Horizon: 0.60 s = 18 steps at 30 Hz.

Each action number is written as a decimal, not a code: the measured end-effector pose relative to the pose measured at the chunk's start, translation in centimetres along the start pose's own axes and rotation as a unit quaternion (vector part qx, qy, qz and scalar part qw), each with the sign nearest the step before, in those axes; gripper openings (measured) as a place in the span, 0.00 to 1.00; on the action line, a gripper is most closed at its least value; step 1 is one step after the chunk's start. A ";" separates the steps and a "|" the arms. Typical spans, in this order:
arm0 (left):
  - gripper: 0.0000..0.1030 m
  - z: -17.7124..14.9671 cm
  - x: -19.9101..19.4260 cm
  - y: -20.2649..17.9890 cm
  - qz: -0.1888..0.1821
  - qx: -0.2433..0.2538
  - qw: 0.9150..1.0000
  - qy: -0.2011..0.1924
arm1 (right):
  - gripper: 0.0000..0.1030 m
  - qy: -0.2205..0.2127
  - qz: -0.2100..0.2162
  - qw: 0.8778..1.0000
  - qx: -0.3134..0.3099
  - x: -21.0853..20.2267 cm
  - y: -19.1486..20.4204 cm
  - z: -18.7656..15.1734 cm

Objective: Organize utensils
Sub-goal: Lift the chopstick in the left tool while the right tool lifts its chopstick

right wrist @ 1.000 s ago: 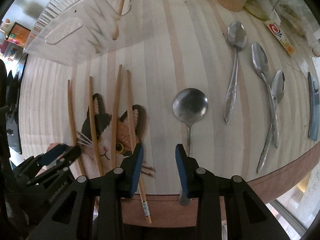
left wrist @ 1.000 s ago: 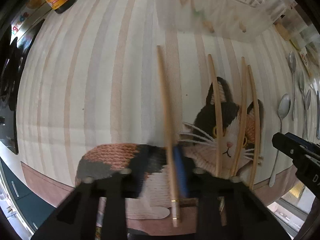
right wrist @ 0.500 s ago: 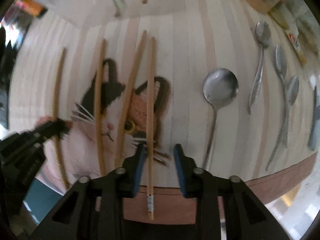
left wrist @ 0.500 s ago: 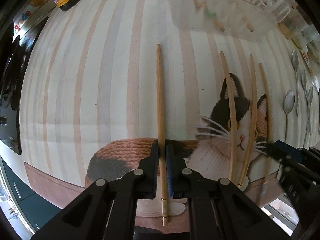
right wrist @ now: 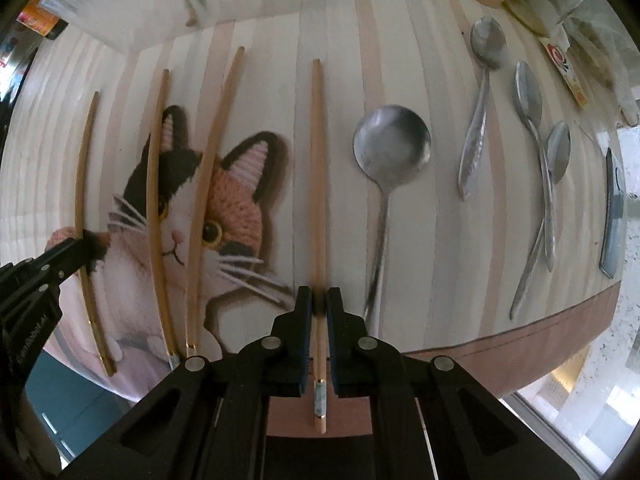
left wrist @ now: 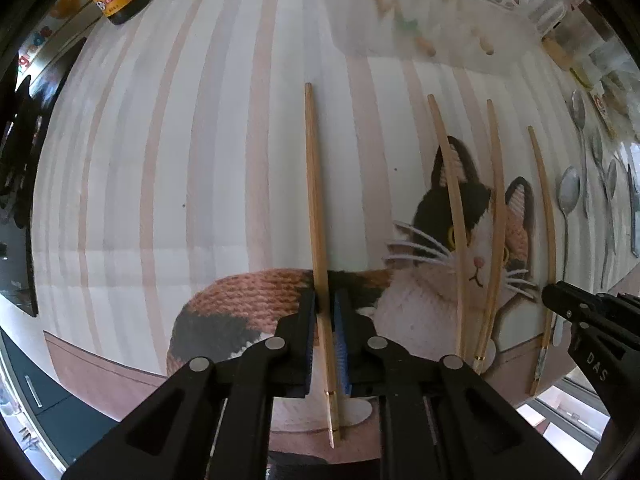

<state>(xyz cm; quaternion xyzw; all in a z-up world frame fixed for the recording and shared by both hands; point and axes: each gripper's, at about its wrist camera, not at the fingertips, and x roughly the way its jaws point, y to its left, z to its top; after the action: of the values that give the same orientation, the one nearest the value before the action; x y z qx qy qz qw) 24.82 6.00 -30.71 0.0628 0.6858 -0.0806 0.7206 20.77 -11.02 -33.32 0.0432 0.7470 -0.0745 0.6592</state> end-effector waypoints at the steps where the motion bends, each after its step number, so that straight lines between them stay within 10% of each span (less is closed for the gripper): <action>1: 0.12 -0.1 0.0 0.0 -0.002 0.000 1.000 0.000 | 0.08 0.000 0.001 1.000 0.001 0.0 -0.1 -0.1; 18: 0.04 -1.3 -0.5 -2.5 0.027 0.002 1.000 -0.015 | 0.07 -0.023 0.011 1.000 0.014 -0.1 -1.3 -1.4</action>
<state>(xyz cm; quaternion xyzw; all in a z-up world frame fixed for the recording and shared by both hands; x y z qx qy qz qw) 23.04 3.82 -30.19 0.0814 0.6731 -0.0629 0.7324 19.25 -12.04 -32.97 0.0590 0.7302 -0.0792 0.6761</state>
